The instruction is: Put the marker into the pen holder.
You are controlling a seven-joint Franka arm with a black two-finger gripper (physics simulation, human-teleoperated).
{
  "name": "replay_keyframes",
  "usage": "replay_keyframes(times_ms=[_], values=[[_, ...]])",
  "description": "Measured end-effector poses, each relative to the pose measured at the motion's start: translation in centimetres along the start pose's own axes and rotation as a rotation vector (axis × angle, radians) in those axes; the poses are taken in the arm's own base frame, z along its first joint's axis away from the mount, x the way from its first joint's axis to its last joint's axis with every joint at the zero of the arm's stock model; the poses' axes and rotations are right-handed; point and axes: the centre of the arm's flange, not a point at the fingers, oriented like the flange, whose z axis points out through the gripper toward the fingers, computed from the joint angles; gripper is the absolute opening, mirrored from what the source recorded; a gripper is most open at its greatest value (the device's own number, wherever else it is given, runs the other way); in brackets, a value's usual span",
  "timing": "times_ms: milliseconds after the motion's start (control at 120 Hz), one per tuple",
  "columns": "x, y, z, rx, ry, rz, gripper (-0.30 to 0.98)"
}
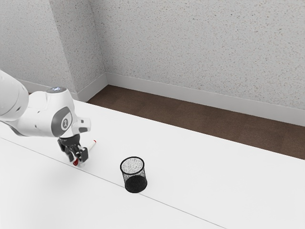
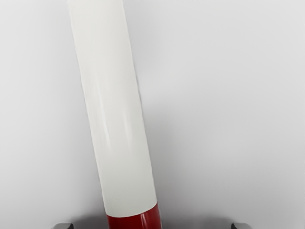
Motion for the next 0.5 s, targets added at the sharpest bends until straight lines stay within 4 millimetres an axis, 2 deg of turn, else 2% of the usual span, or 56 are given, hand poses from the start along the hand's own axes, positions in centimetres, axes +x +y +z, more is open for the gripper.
replay_keyframes(times_ms=[158, 333, 500], values=[[0.9, 0.7, -0.6, 0.002, 0.016, 0.023, 0.33], [1.0, 0.2, -0.9, 0.004, 0.023, 0.021, 0.30], [1.0, -0.1, -0.1, 0.005, 0.009, 0.020, 0.29]])
